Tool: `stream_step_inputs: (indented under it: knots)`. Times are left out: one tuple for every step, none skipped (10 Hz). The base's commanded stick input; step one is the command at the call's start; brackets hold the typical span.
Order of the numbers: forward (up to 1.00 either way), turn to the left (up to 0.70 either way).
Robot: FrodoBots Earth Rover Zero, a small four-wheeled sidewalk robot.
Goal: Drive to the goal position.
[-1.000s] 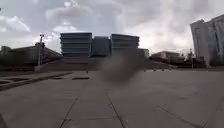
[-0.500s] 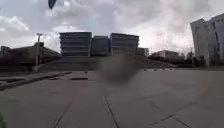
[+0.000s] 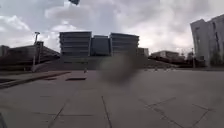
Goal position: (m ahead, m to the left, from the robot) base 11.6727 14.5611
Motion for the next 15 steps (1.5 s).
stream_step_inputs:
  knots:
    - [0.7, 0.0]
    - [0.7, 0.0]
    - [0.7, 0.0]
    - [0.7, 0.0]
    - [0.7, 0.0]
    - [0.7, 0.0]
    - [0.7, 0.0]
    - [0.7, 0.0]
    - [0.7, 0.0]
    - [0.7, 0.03]
    - [0.7, 0.07]
    - [0.7, 0.27]
    - [0.7, 0.35]
    - [0.7, 0.3]
    - [0.7, 0.0]
